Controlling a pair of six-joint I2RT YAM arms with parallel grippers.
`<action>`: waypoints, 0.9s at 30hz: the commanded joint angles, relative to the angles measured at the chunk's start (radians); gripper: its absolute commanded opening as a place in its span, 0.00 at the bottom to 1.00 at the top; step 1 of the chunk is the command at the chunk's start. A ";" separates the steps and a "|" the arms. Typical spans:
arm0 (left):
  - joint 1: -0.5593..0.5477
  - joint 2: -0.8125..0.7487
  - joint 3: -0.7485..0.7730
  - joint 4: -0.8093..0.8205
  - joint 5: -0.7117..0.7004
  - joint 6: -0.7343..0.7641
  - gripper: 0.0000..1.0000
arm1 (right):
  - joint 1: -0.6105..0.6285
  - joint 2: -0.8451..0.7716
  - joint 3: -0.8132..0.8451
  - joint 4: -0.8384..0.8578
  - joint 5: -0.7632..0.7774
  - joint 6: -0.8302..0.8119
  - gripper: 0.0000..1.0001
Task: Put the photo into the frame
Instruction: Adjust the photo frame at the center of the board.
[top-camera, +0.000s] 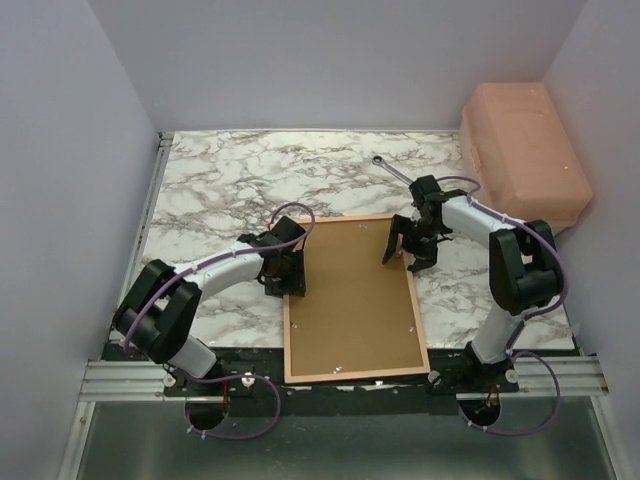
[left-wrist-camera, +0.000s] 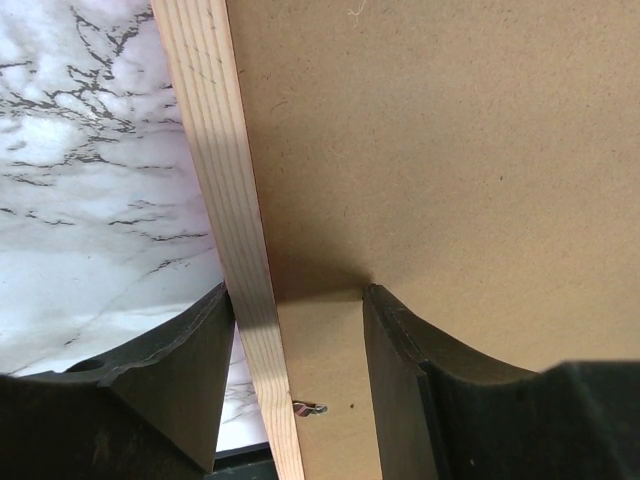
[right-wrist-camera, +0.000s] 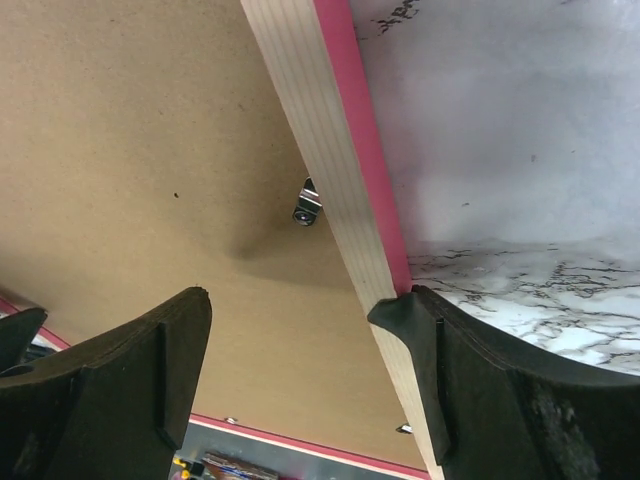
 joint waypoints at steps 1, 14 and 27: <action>-0.058 0.016 0.018 0.066 0.452 -0.082 0.50 | 0.036 -0.005 0.007 0.027 -0.208 0.043 0.83; -0.027 -0.040 0.059 0.118 0.592 -0.109 0.50 | 0.038 0.130 0.410 0.010 -0.371 0.076 0.83; -0.084 -0.097 0.048 0.081 0.520 -0.142 0.52 | 0.040 0.422 0.734 -0.125 0.079 -0.004 0.90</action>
